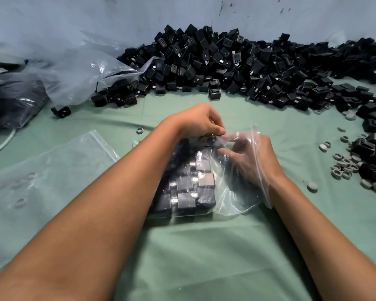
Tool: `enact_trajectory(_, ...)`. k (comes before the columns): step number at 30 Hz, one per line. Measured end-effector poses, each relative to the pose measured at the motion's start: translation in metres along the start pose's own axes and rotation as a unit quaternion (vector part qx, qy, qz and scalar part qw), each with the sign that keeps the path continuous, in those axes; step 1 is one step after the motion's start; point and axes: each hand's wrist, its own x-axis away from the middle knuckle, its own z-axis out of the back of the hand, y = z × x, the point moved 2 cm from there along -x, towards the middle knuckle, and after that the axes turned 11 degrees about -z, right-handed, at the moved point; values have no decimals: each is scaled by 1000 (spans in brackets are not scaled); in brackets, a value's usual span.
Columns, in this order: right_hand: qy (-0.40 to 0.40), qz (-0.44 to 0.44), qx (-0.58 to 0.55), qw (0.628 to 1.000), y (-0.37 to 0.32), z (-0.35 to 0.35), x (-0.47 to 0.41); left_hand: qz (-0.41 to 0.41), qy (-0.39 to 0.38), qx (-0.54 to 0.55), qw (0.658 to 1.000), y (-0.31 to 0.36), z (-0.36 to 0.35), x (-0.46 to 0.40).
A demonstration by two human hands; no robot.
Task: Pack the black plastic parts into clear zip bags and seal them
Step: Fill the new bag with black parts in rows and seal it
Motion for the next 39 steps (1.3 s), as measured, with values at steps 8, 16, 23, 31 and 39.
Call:
enact_trajectory(8,-9,54,56,997,-4,-3,3,-12,-18,-13,1000,-2,-3,-8)
enact_trajectory(16,-13,71,25,997,-6,4,6,-2,-7,25,1000,-6,-5,-9)
enact_trajectory(23,-109,33,-11,993,-6,-2,4,-10,-9,1,1000,0,-4,-12)
enact_trajectory(31,-135,69,62,987,-12,-4,4,-13,12,11,1000,5,-10,-8)
enact_trajectory(39,-112,60,40,991,-5,-4,0,-15,56,11,998,-1,-5,3)
